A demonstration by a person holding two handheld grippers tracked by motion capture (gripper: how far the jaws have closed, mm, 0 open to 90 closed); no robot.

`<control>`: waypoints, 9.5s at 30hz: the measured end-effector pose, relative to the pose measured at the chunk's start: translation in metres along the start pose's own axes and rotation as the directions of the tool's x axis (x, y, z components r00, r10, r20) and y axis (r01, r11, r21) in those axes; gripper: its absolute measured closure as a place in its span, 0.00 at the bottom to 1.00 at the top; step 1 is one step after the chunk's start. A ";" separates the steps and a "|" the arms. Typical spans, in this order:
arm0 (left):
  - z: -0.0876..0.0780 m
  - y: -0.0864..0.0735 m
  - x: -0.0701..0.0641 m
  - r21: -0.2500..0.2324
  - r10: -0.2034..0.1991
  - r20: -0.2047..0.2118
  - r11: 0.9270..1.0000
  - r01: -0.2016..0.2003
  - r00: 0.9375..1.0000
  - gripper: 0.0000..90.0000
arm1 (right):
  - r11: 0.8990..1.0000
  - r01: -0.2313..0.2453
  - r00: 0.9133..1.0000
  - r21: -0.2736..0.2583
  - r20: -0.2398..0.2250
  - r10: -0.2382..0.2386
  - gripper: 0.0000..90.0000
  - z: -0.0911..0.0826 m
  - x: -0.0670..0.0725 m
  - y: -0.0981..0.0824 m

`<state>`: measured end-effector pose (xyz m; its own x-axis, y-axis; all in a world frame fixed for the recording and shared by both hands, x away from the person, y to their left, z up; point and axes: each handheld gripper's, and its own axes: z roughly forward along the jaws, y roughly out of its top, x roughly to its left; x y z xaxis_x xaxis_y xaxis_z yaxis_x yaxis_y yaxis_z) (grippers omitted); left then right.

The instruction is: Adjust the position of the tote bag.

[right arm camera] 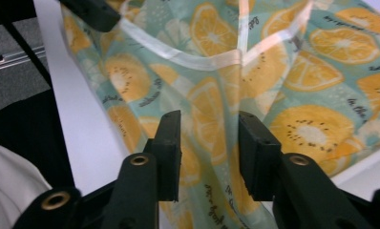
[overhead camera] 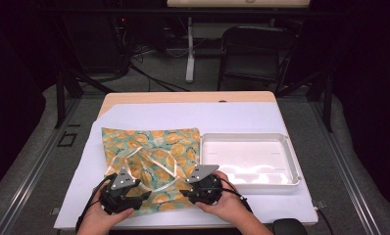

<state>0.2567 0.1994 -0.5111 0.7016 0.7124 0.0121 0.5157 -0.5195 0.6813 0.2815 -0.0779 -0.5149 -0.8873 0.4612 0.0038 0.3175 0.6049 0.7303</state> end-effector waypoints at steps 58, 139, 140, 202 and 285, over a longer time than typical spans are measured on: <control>-0.017 0.009 -0.013 -0.059 0.048 -0.008 0.997 -0.049 0.999 0.56 | 0.999 -0.032 0.999 -0.033 -0.019 0.031 1.00 0.007 -0.002 0.002; -0.016 0.015 -0.009 -0.054 0.104 -0.050 0.993 -0.107 0.993 1.00 | 0.980 -0.110 0.993 -0.167 -0.066 0.100 0.63 -0.013 -0.002 -0.003; -0.016 0.017 -0.009 -0.062 0.102 -0.055 0.992 -0.105 0.993 1.00 | 0.979 -0.111 0.993 -0.171 -0.062 0.102 0.63 -0.016 -0.003 -0.004; 0.014 0.180 0.061 0.074 0.151 -0.149 0.987 -0.142 0.977 1.00 | 0.997 -0.010 0.999 -0.079 -0.044 0.007 0.71 -0.040 -0.014 0.045; 0.042 0.201 0.072 0.091 0.125 -0.173 0.990 -0.110 0.977 1.00 | 0.970 -0.243 0.946 0.007 0.221 0.235 0.98 0.051 -0.117 0.091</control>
<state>0.4320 0.1261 -0.4039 0.6646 0.7129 0.2239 0.4775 -0.6356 0.6066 0.4314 -0.0436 -0.4840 -0.6910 0.7224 0.0242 0.5260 0.4796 0.7024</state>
